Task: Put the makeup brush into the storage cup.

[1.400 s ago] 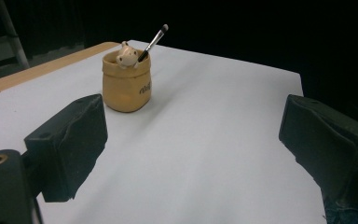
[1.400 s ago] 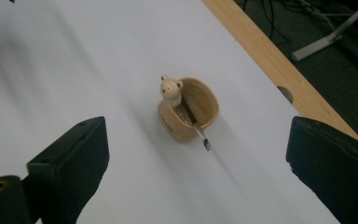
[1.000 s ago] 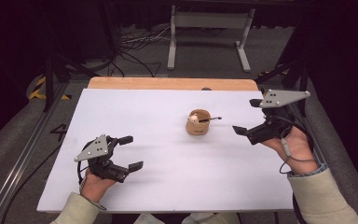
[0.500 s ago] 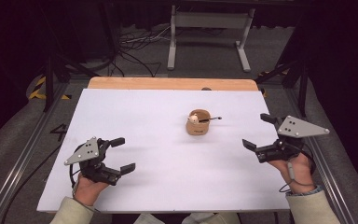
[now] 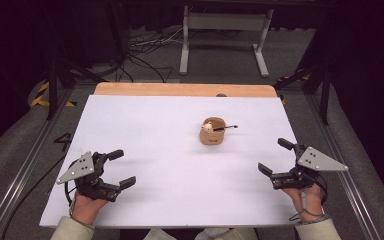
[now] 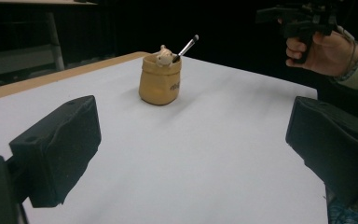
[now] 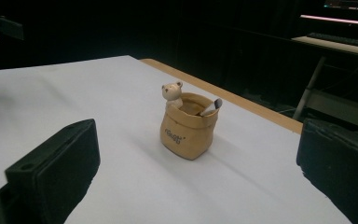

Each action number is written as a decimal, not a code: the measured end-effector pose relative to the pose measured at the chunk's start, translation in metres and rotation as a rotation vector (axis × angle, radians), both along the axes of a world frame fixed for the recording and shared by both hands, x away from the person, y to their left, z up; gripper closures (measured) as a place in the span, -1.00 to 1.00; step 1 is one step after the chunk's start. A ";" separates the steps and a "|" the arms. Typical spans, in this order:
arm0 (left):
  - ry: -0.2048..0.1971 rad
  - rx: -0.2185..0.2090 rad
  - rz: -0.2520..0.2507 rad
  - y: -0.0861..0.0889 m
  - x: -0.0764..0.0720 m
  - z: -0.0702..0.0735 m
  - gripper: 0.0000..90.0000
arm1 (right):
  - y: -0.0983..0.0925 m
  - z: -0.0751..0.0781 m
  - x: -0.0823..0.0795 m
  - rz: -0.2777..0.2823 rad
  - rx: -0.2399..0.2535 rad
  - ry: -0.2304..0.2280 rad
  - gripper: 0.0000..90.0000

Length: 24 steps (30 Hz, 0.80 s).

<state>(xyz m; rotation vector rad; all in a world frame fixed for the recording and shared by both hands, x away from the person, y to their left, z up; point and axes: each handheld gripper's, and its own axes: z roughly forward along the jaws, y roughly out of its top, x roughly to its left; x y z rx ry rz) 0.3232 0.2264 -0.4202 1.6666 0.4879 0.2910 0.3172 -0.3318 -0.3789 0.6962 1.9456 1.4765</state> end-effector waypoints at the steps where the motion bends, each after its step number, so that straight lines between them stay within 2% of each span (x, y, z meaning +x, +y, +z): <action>1: 0.002 -0.008 0.003 0.001 0.000 -0.001 -0.92 | 0.000 -0.004 0.000 0.002 0.005 0.000 -1.00; 4: 0.011 -0.005 0.012 0.003 0.000 -0.004 -0.88 | 0.001 -0.011 -0.001 0.009 0.016 0.000 -1.00; 7: 0.024 0.024 0.012 0.003 0.000 -0.009 -0.87 | 0.002 -0.023 -0.002 0.028 0.031 0.003 -1.00; 12: 0.009 0.029 0.030 0.004 -0.002 -0.014 -0.89 | 0.001 -0.033 -0.002 0.008 0.029 0.006 -1.00; 15: 0.031 0.024 0.038 0.003 -0.002 -0.018 -0.91 | 0.002 -0.042 0.000 0.017 0.035 0.040 -1.00; 18: 0.055 0.035 0.036 0.001 -0.003 -0.023 -0.93 | 0.004 -0.047 0.001 0.021 0.025 0.046 -1.00; 21: 0.066 0.046 0.029 0.000 -0.004 -0.027 -0.93 | 0.004 -0.053 0.002 0.021 0.023 0.061 -1.00; 24: 0.057 0.047 0.030 -0.001 -0.004 -0.029 -0.94 | 0.004 -0.060 0.004 0.035 0.039 0.092 -1.00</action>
